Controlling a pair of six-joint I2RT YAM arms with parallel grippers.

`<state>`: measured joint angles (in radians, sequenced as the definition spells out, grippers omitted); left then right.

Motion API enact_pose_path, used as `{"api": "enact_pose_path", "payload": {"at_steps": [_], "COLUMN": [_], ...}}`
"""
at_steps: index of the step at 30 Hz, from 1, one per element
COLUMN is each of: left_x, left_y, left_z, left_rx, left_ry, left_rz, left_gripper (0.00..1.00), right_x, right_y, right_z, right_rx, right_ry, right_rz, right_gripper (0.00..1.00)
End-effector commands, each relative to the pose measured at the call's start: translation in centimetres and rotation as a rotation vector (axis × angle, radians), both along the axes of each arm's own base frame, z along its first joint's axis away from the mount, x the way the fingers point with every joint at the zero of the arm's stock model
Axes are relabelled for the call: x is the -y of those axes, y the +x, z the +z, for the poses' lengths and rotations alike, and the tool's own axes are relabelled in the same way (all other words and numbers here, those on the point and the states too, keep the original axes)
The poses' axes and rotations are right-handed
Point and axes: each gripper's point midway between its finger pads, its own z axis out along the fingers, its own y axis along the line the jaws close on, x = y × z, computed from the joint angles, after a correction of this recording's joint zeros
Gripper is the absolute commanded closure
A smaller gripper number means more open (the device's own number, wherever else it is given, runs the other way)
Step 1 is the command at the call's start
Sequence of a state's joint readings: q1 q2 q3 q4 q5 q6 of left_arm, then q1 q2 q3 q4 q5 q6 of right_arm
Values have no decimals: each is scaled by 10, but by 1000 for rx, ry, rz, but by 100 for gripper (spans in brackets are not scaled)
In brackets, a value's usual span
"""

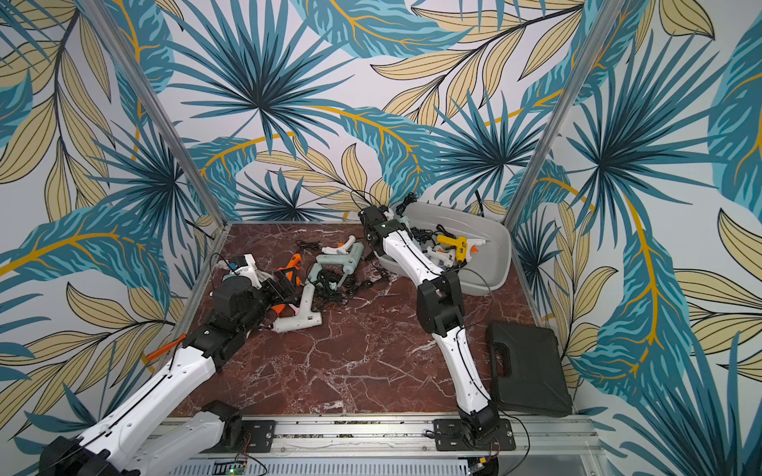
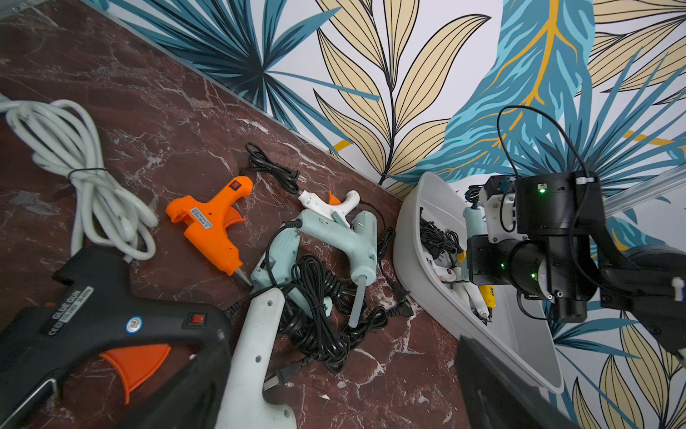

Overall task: Put the hot melt glue gun into the storage box
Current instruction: Place the hot melt adhesive gun in the storage box.

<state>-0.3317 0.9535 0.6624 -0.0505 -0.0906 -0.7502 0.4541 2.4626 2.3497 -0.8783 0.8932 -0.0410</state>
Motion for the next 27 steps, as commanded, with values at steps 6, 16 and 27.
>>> {"api": "enact_pose_path", "payload": {"at_steps": [6, 16, 27], "left_x": [-7, -13, -24], "left_y": [-2, -3, -3], "left_z": [-7, -16, -12], "left_rx": [-13, -46, -66], "left_ry": [18, 57, 160], "left_rz": [17, 35, 53], "left_gripper": [0, 0, 0], "right_x": [19, 1, -38], "right_y": [4, -3, -26], "right_z": [-25, -61, -26], "right_rx": [-80, -201, -235], "right_ry": [-142, -13, 308], "right_rz": [-20, 47, 153], "right_gripper": [90, 52, 29]}}
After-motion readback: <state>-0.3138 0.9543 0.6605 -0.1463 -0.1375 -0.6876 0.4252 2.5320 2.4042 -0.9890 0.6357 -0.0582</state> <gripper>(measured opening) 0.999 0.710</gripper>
